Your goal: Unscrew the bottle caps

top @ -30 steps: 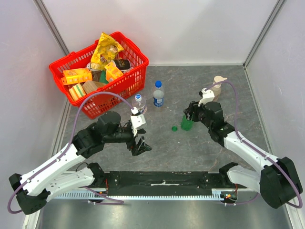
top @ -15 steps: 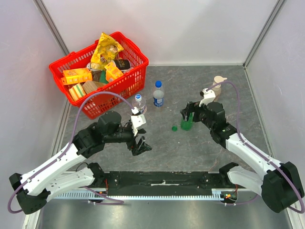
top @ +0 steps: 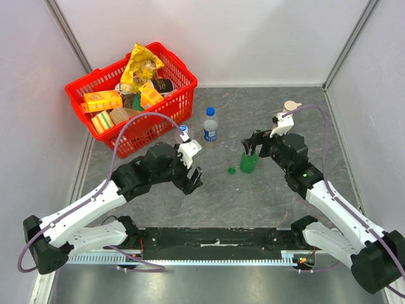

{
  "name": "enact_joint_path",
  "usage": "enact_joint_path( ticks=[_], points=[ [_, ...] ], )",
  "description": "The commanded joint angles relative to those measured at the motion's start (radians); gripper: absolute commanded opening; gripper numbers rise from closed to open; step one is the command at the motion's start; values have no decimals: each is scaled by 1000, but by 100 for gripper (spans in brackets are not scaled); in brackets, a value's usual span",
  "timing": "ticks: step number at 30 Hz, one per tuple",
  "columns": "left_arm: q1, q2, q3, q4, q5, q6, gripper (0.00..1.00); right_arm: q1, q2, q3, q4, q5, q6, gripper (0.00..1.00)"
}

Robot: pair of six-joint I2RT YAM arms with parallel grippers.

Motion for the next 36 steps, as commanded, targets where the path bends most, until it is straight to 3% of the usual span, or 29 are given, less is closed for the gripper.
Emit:
enact_joint_path(
  ticks=[1,10,17,20,30,36],
  points=[
    [-1,40,55,50,-253,-130,87,-4,-33,48,-11,-5,-13,98],
    [11,188,38,183,-593,-225,88,-4,-76,63,-49,12,-39,98],
    [142,311,67,278,-536,-228,89,-4,-91,76,-65,15,-44,98],
    [177,351,61,329,-515,-227,100,-2,-90,76,-65,17,-44,98],
    [217,481,49,478,-498,-201,99,-5,-85,74,-65,20,-47,98],
    [220,531,29,588,-519,-186,94,-5,-82,80,-65,11,-49,98]
  ],
)
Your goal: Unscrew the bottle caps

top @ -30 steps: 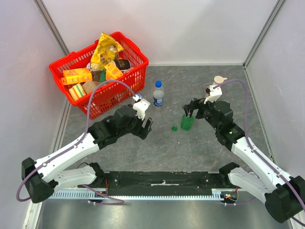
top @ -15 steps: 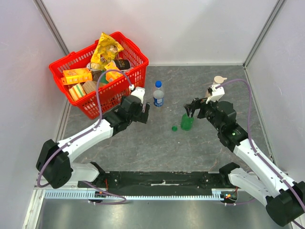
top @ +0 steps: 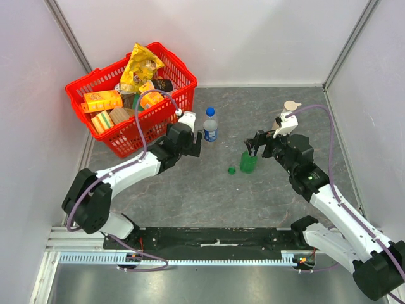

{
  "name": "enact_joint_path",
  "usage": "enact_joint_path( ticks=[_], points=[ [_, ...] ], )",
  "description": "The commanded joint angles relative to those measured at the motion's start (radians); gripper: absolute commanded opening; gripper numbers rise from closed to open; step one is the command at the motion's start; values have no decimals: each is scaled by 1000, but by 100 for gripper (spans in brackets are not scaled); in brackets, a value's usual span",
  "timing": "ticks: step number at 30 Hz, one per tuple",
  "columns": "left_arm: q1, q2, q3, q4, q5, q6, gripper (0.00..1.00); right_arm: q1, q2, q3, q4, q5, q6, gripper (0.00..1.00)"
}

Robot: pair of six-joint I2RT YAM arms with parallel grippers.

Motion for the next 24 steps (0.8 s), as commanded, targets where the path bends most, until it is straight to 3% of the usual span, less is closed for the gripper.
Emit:
enact_joint_path(
  ticks=[1,9,14,24],
  points=[
    [6,29,0,161,-43,1,93,-4,-6,47,14,4,-15,98],
    [15,65,-66,315,-20,47,75,-2,-2,56,-18,-4,-22,98],
    [16,34,-92,321,7,62,70,-2,1,65,-26,-16,-27,98],
    [13,-202,10,-10,148,75,66,-2,33,137,-27,-107,-30,98]
  ],
)
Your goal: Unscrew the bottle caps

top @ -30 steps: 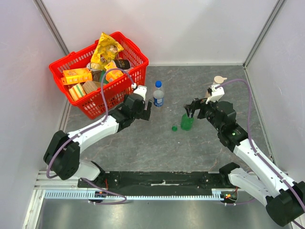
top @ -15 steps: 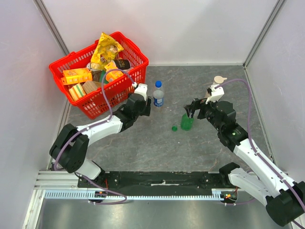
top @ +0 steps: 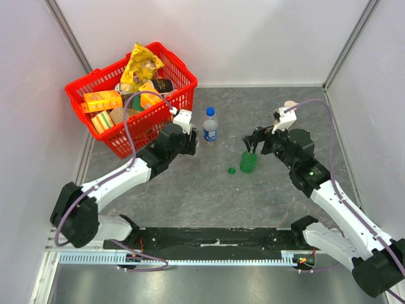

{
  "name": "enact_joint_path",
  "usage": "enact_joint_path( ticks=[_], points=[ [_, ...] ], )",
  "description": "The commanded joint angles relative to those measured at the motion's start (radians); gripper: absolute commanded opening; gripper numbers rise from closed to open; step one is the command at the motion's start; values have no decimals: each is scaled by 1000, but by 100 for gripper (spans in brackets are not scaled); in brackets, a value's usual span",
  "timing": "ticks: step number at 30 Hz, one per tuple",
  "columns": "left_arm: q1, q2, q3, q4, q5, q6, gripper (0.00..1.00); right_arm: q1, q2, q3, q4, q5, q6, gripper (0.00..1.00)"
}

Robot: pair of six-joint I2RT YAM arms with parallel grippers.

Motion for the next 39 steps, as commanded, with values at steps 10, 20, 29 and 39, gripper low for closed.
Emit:
enact_joint_path(
  ticks=[10,20,29,39],
  points=[
    [4,-235,307,-589,380,-6,65,-4,8,165,43,-360,-13,98],
    [3,-284,346,-716,817,157,67,-4,48,143,424,-775,209,98],
    [3,-290,310,-672,997,230,67,82,149,129,569,-839,292,94],
    [1,-276,270,-649,1036,238,67,213,264,166,580,-781,281,83]
  ],
)
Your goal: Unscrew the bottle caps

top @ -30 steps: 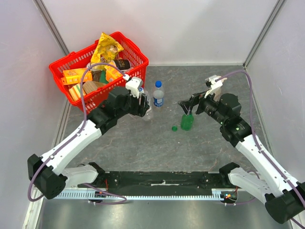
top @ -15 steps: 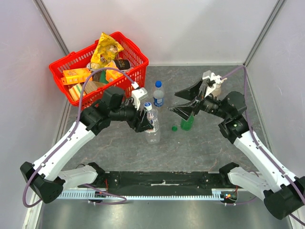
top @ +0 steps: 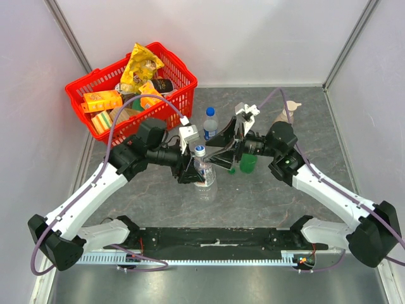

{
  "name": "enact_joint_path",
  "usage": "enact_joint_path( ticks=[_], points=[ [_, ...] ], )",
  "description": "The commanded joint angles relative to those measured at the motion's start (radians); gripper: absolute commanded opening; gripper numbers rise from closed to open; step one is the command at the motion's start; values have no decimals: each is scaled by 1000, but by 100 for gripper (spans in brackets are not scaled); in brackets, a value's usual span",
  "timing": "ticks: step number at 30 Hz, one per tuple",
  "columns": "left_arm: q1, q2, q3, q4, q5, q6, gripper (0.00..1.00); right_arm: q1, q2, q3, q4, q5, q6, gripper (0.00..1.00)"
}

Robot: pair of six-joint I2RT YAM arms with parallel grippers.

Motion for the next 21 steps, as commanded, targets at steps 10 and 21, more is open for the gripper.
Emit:
enact_joint_path(
  ticks=[10,21],
  points=[
    [3,11,-28,46,44,40,67,59,85,47,94,30,26,68],
    [3,-3,-30,40,-71,32,80,62,78,54,28,71,-2,0]
  ],
)
